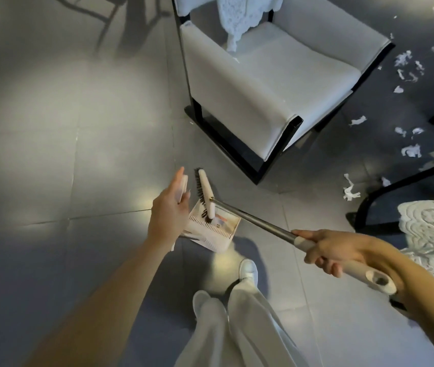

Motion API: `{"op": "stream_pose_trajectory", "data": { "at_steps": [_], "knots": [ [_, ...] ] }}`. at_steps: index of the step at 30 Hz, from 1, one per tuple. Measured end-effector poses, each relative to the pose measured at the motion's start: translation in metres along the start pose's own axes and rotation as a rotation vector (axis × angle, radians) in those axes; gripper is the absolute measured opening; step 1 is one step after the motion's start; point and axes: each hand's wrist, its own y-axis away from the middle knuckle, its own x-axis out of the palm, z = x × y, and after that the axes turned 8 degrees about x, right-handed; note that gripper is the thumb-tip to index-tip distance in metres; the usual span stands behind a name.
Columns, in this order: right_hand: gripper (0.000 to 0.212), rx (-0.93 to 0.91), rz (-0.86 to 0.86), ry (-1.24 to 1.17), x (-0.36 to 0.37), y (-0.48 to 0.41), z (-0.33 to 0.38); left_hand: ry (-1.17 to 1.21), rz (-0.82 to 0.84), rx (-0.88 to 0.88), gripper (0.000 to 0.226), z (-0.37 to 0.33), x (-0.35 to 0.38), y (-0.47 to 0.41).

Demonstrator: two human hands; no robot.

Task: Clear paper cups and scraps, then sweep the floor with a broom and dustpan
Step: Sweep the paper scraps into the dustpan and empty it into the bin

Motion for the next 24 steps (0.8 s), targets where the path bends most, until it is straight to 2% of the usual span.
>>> {"op": "stream_pose_trajectory", "data": {
  "at_steps": [3, 9, 11, 13, 16, 20, 24],
  "knots": [
    [0.068, -0.088, -0.051, 0.135, 0.011, 0.004, 0.032, 0.028, -0.053, -0.042, 0.055, 0.014, -0.021, 0.002],
    [0.040, -0.248, -0.183, 0.386, 0.040, -0.027, 0.107, 0.078, -0.127, -0.136, 0.056, 0.048, -0.052, 0.010],
    [0.022, -0.235, -0.278, 0.522, 0.057, -0.040, 0.122, 0.076, -0.137, -0.158, 0.058, 0.060, -0.057, 0.010],
    [0.025, -0.172, -0.315, 0.595, 0.076, -0.055, 0.128, 0.068, -0.145, -0.163, 0.058, 0.069, -0.060, 0.004],
    [0.040, -0.128, -0.179, 0.640, 0.096, -0.069, 0.132, 0.075, -0.155, -0.181, 0.057, 0.075, -0.065, -0.014],
    [0.046, -0.063, -0.041, 0.774, 0.102, -0.057, 0.125, 0.077, -0.141, -0.199, 0.052, 0.075, -0.066, -0.026],
    [0.048, 0.016, 0.019, 0.568, 0.086, -0.038, 0.098, 0.079, -0.125, -0.175, 0.047, 0.072, -0.066, -0.019]
  ]
}}
